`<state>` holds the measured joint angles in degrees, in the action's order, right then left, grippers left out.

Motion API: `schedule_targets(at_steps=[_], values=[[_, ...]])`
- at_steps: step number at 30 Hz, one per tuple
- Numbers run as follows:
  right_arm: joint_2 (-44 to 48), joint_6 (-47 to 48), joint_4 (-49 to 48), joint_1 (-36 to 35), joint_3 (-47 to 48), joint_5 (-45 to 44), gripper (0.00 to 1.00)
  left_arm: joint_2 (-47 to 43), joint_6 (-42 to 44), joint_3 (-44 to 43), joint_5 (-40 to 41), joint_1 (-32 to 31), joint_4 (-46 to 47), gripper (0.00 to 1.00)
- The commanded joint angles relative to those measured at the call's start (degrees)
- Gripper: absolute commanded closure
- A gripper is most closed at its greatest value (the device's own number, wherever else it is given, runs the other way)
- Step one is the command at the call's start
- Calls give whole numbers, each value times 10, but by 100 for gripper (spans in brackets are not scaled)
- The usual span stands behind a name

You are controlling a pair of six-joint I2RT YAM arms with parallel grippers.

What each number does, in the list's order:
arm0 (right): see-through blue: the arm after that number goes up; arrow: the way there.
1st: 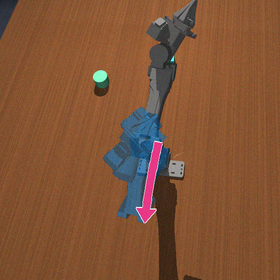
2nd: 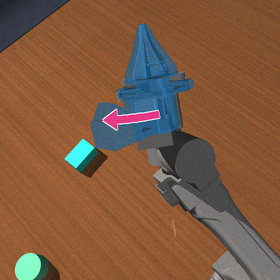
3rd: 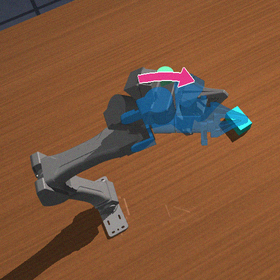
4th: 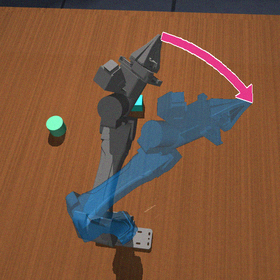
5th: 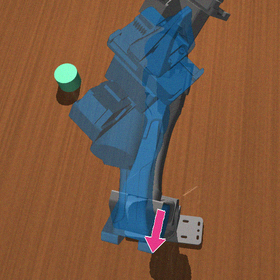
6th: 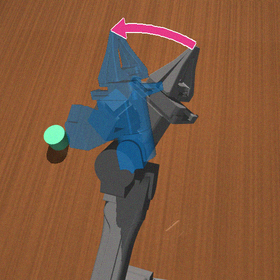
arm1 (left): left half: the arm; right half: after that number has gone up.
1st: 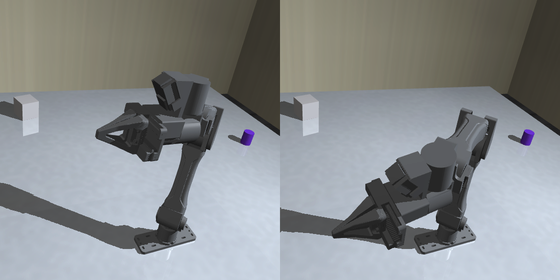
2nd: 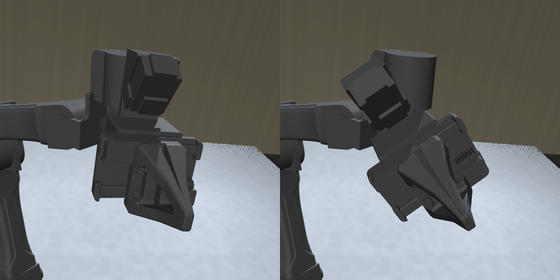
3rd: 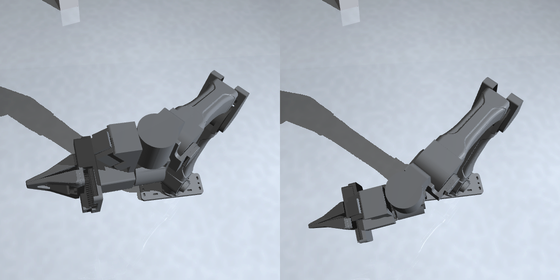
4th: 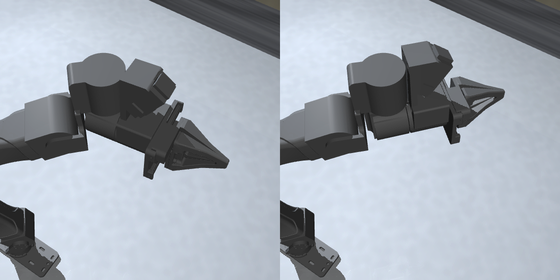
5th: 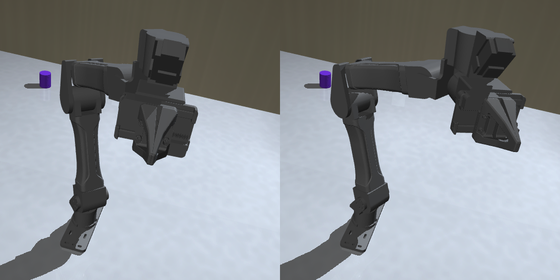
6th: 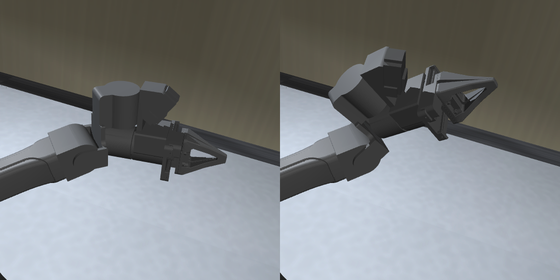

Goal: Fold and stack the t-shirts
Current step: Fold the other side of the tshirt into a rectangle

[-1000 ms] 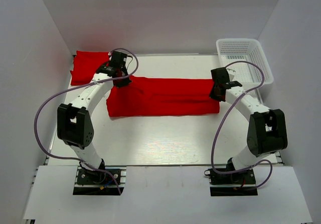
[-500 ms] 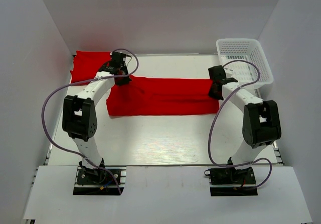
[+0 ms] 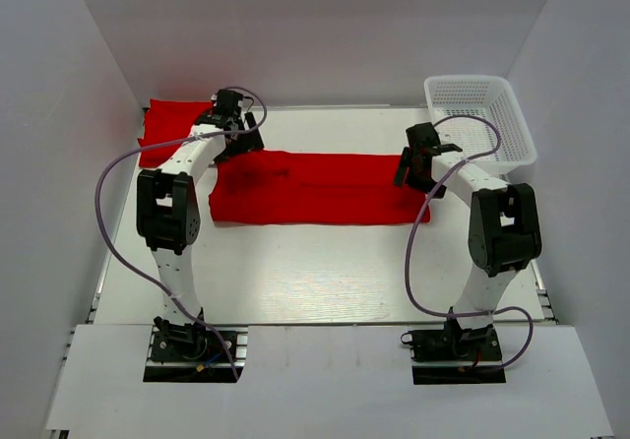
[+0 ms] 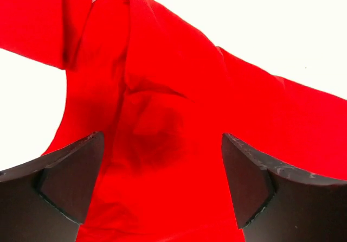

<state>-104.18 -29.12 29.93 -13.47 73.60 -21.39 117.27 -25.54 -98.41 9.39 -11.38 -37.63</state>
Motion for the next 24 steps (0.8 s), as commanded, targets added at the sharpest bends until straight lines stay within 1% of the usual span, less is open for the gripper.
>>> schedule_targets(at_steps=[1, 3, 5, 6, 9, 10, 11, 12, 15, 18, 19, 24], values=[[35, 35, -8, -1, 17, 41, 10, -16, -1, -33, -13, 4, -18, 1], [48, 45, -15, -2, 6, 59, 10, -21, 4, -33, -34, 4, -13, 1], [65, 64, -26, -4, -7, 81, 10, -28, 16, -15, -57, 4, 2, 1], [69, 68, -27, -3, -12, 92, 10, -41, 23, 7, -89, 4, 11, 1], [90, 92, -48, -8, -39, 151, 10, -63, 58, 62, -144, -5, 45, 1], [99, 103, -57, -10, -52, 161, 10, -63, 64, 75, -157, -10, 51, 1], [102, 101, -62, -10, -63, 166, 10, -70, 64, 88, -187, -10, 61, 1], [104, 105, -73, -15, -73, 185, 10, -70, 64, 117, -200, -10, 68, 1], [108, 112, -89, -21, -92, 203, 10, -76, 59, 155, -207, -10, 91, 1], [99, 112, -95, -25, -97, 207, 10, -69, 59, 161, -219, -10, 109, 1], [98, 111, -98, -26, -98, 226, 10, -69, 59, 161, -220, -10, 109, 1], [79, 113, -117, -32, -101, 235, 10, -64, 59, 172, -220, -10, 162, 1]])
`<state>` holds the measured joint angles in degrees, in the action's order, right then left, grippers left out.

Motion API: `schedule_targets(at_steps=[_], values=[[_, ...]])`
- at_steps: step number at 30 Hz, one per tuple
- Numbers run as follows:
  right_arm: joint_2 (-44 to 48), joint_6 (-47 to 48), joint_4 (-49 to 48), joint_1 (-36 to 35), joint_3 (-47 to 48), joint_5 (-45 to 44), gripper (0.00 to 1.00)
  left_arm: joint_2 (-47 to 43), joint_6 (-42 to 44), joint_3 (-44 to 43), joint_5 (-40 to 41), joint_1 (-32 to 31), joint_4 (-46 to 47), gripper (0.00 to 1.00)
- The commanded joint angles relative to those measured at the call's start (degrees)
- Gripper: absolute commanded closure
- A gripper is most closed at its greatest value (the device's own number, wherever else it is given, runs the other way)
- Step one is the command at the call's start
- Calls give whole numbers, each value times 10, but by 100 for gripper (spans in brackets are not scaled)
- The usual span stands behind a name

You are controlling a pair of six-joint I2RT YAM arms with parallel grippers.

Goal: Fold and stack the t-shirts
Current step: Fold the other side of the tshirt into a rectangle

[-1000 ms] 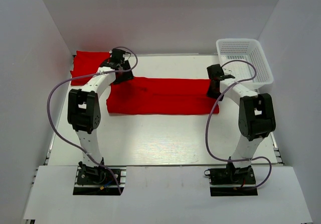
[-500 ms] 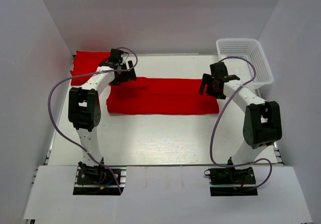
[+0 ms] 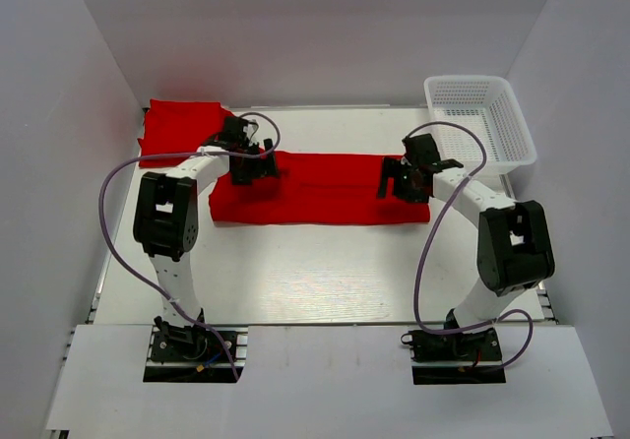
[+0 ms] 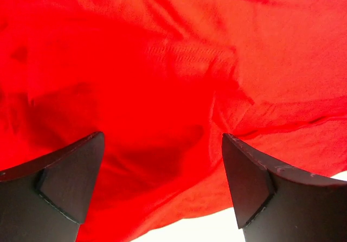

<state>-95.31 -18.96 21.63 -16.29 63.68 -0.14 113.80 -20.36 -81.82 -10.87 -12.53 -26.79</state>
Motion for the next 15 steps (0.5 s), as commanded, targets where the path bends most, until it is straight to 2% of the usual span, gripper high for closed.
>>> schedule_targets(at_steps=[1, 4, 7, 15], values=[[-15, 9, -37, -6, 0, 22, 10, -29, 1, 6, -17, 1, 59, 1], [-31, 4, -36, -6, 1, 20, 10, -24, 1, 11, -17, 1, 73, 1], [-38, 2, -33, -5, 3, 10, 10, 8, 1, -21, -12, 1, 46, 1], [-51, 2, -38, -3, 15, 4, 10, 13, -8, 3, -22, 1, 81, 1]])
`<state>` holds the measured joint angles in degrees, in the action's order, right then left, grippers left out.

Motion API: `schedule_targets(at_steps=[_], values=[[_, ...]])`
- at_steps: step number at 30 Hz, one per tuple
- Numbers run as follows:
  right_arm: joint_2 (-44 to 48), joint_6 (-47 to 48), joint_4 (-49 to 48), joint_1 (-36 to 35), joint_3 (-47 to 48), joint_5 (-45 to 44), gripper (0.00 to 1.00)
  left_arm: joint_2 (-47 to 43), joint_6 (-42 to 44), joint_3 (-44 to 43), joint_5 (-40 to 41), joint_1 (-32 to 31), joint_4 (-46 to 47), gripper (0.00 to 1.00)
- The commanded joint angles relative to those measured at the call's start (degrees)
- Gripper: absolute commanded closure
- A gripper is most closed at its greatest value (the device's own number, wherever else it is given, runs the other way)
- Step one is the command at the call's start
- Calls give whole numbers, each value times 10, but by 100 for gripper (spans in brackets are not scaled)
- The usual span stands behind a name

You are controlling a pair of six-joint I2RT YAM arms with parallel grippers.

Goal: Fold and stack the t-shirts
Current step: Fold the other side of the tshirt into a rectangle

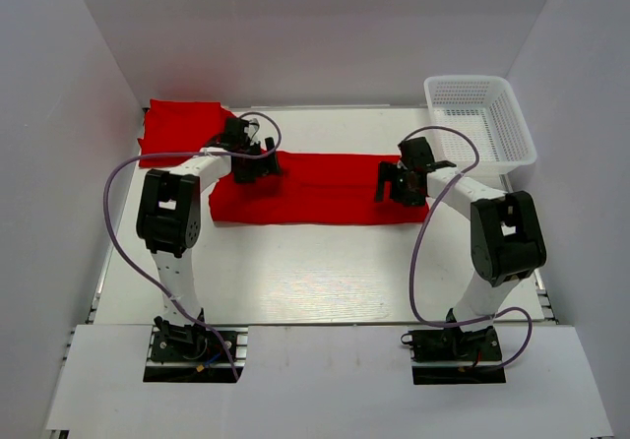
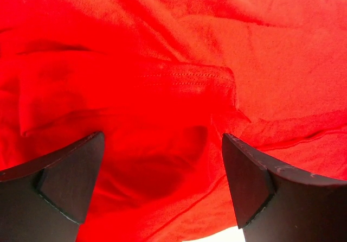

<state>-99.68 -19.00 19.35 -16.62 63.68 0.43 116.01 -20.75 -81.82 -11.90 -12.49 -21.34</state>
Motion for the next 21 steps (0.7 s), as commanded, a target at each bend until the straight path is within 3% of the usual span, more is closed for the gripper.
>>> schedule_targets(at_steps=[1, 21], values=[[-13, 3, -14, 0, 14, -2, 10, -9, -10, 3, -12, 1, 32, 1], [-20, -6, -10, 3, 2, -41, 10, 33, -27, -19, 11, 12, 145, 1]])
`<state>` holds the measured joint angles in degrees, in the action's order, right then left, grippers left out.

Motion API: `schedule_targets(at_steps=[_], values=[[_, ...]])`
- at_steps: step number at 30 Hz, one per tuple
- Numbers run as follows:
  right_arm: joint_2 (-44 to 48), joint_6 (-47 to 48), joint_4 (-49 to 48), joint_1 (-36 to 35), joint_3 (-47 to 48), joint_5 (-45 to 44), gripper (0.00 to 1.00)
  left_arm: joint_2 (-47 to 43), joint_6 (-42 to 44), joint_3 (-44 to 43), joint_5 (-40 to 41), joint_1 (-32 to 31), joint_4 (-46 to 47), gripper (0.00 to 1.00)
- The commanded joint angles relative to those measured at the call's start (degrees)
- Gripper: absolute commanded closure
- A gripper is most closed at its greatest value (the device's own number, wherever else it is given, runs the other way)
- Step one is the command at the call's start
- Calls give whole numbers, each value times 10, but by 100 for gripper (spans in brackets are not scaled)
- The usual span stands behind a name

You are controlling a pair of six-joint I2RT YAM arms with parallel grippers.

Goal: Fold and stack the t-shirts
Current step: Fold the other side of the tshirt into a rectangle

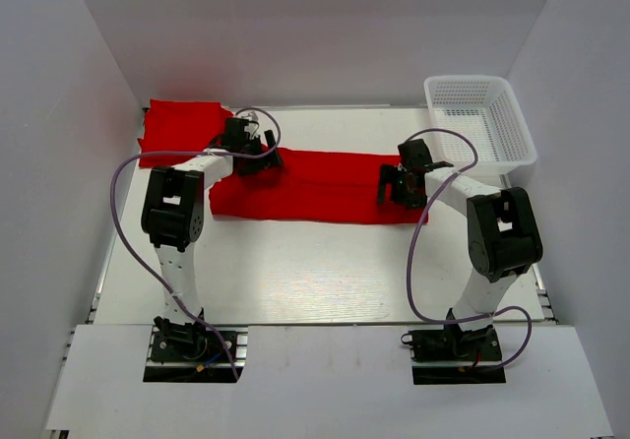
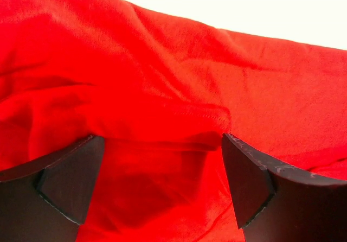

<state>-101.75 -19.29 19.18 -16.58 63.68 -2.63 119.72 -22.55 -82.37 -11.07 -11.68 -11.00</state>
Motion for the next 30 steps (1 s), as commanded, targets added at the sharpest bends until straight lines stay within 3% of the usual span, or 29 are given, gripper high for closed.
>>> schedule_targets(at_steps=[1, 13, 17, 24, 30], values=[[1, -3, -7, 0, 0, -16, 10, -5, -9, -19, 3, 4, 47, 1], [-4, -22, 0, 1, -19, -37, 10, 81, -36, -137, 8, 4, 68, 1], [-3, -22, 4, 1, -8, -46, 10, 128, -30, -226, 32, 4, 14, 1], [-11, -13, 7, 4, 41, -77, 10, 121, 0, -267, 51, 4, 24, 1], [-10, -6, 11, 2, 69, -80, 10, 110, 27, -357, 56, 4, -3, 1]])
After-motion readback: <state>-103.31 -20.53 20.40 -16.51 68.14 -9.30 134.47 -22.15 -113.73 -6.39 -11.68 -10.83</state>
